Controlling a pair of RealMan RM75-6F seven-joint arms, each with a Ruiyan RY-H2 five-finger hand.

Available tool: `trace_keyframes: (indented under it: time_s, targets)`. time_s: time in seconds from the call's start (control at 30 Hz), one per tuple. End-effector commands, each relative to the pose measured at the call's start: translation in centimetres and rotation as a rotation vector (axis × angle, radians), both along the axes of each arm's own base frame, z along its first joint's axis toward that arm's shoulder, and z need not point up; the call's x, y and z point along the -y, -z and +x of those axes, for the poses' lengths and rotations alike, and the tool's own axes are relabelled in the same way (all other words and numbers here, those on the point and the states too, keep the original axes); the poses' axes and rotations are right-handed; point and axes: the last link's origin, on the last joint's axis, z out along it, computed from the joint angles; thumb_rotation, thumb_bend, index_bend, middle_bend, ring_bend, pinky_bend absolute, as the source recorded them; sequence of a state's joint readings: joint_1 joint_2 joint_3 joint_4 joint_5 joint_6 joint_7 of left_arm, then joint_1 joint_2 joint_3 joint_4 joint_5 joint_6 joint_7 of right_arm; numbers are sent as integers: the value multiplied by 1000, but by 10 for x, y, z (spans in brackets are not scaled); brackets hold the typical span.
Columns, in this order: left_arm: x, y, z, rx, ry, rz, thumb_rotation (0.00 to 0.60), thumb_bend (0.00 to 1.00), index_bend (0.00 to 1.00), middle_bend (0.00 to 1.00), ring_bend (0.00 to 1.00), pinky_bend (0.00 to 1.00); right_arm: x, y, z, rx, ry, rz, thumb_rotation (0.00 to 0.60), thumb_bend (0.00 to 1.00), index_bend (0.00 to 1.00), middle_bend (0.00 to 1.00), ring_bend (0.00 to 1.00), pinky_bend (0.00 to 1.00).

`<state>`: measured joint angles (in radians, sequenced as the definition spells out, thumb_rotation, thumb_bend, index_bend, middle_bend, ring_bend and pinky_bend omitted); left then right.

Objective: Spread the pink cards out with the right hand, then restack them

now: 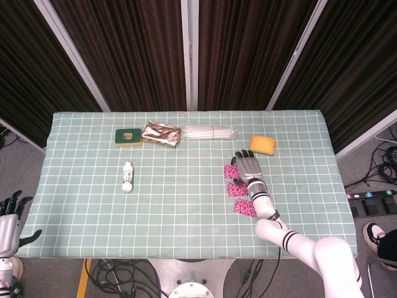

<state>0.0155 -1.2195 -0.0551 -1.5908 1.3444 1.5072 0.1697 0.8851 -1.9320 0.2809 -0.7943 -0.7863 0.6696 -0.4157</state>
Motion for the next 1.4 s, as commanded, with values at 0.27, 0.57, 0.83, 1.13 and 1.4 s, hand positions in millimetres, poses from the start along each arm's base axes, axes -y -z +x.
trace_keyframes:
  time_s: [0.27,0.57,0.83,1.13,1.4]
  targets:
    - [0,0,0,0,1,0,600,91,268,195,153,168,1,-9,4,21,-21,-20,600,164,449,118,0,0]
    - [-1,0,1,-1,3,-1,600,91,268,195,153,168,-9,-29,4,51,-49,-46,599,165,438,117,0,0]
    - [-5,1,3,0,22,-6,600,91,268,195,153,168,-44,-55,-7,99,-2,-48,593,166,426,117,0,0]
    - [-8,2,5,3,35,-11,600,92,268,195,153,168,-91,-63,-12,123,49,0,593,165,425,119,0,0]
    - [-9,4,5,8,37,-15,600,92,268,195,153,168,-117,-57,-18,123,94,34,568,166,425,121,0,0]
